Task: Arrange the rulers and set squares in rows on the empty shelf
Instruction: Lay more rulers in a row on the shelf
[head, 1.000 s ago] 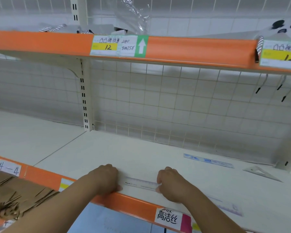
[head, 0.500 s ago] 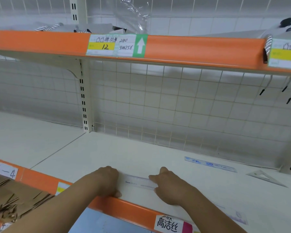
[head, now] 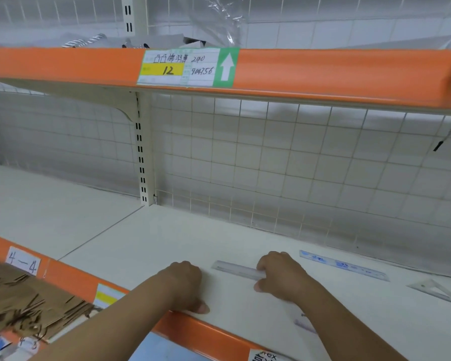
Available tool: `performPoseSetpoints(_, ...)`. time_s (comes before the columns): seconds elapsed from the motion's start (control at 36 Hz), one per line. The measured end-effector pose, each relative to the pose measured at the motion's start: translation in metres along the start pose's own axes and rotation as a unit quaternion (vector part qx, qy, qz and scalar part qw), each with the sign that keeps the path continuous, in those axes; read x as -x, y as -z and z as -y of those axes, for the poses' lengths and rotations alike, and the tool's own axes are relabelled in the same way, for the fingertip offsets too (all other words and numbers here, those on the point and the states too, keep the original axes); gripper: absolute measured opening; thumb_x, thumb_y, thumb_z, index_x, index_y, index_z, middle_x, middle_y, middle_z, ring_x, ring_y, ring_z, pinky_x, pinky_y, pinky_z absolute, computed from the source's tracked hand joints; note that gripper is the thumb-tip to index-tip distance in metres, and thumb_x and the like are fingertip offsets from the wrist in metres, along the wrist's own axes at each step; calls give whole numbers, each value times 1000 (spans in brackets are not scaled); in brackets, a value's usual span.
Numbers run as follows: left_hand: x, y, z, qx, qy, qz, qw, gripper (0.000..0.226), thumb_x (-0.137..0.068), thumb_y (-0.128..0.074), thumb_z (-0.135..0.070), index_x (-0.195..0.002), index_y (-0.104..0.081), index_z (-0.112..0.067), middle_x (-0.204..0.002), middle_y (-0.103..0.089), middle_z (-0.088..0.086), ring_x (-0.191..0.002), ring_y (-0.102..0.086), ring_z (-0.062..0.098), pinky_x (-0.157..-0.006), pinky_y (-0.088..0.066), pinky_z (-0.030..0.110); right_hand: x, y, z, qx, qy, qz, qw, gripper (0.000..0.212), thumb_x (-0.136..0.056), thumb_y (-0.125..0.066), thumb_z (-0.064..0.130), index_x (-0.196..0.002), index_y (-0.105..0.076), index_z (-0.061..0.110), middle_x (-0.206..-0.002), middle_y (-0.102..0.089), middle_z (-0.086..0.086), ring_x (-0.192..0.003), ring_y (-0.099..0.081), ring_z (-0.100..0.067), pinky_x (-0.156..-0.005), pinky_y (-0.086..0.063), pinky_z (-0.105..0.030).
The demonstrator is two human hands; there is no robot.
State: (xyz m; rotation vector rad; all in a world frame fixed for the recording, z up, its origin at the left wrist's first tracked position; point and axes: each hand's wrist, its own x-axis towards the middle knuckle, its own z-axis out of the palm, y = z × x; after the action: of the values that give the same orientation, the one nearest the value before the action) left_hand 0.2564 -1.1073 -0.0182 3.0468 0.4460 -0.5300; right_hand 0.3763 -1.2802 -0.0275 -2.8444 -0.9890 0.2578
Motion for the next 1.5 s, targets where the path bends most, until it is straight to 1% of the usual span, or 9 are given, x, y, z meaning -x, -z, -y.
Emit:
performPoseSetpoints(0.17,-1,-6,1,16,11,-14,1000,58,-84,-63,-52,-119,-58,-7,-123,-56,11,-112,-56,27,-86,-45,33,-24,1,-12,-15,-19,-37,999,23,-88,-59,42,-85,-60,20,-89,-50,-1,-94,-48,-21,-66,-37,-28)
performPoseSetpoints(0.22,-1,-6,1,20,15,-14,1000,58,-84,-64,-52,-120,-57,-7,-124,-55,12,-113,-55,28,-86,-45,33,-33,2,-16,-16,-30,-58,998,25,-91,-54,43,-89,-60,19,-93,-47,0,-104,-49,-22,-71,-38,-28)
performPoseSetpoints(0.28,-1,-6,1,21,19,-13,1000,58,-84,-64,-50,-121,-57,-6,-124,-55,12,-114,-55,28,-87,-45,33,-42,3,-20,-17,-44,-80,996,27,-93,-52,42,-104,-63,19,-104,-48,-1,-115,-45,-23,-86,-41,-31)
performPoseSetpoints(0.36,-2,-7,0,19,20,-18,999,59,-83,-65,-50,-119,-57,-5,-123,-56,13,-112,-56,29,-87,-46,35,-53,5,-24,-24,-62,-88,994,30,-94,-51,39,-117,-62,21,-120,-50,-2,-120,-42,-25,-98,-39,-35)
performPoseSetpoints(0.58,-4,-8,0,9,29,-19,999,62,-83,-65,-51,-123,-54,-5,-125,-51,12,-115,-52,29,-88,-45,37,-76,-2,-34,-65,-111,-92,988,28,-91,-53,33,-118,-59,26,-123,-50,-3,-119,-41,-26,-97,-36,-34)
performPoseSetpoints(0.69,-4,-8,0,6,33,-23,999,64,-83,-65,-51,-126,-52,-6,-126,-48,11,-116,-51,29,-85,-43,36,-82,-4,-35,-72,-122,-104,984,23,-90,-54,35,-110,-62,27,-120,-52,-2,-116,-43,-26,-95,-38,-35)
performPoseSetpoints(1.14,-3,-5,-4,16,35,-12,999,59,-84,-65,-47,-125,-53,-7,-127,-46,10,-116,-50,28,-87,-43,36,-80,-4,-39,-89,-102,-101,986,23,-92,-52,36,-111,-61,26,-120,-49,-4,-119,-41,-27,-96,-40,-36)
performPoseSetpoints(1.31,-7,-5,-2,2,36,-1,999,58,-83,-65,-49,-123,-55,-7,-124,-48,9,-111,-53,27,-86,-45,34,-54,7,-43,-89,-90,-131,983,31,-94,-54,34,-123,-58,25,-128,-47,-5,-125,-38,-26,-100,-37,-33)
performPoseSetpoints(1.5,-8,-7,-1,1,32,-3,999,60,-84,-62,-53,-127,-51,-12,-127,-46,5,-116,-51,23,-92,-43,32,1,22,-56,-116,-58,-108,986,4,-91,-60,28,-91,-63,28,-112,-55,0,-115,-49,-20,-93,-45,-28)
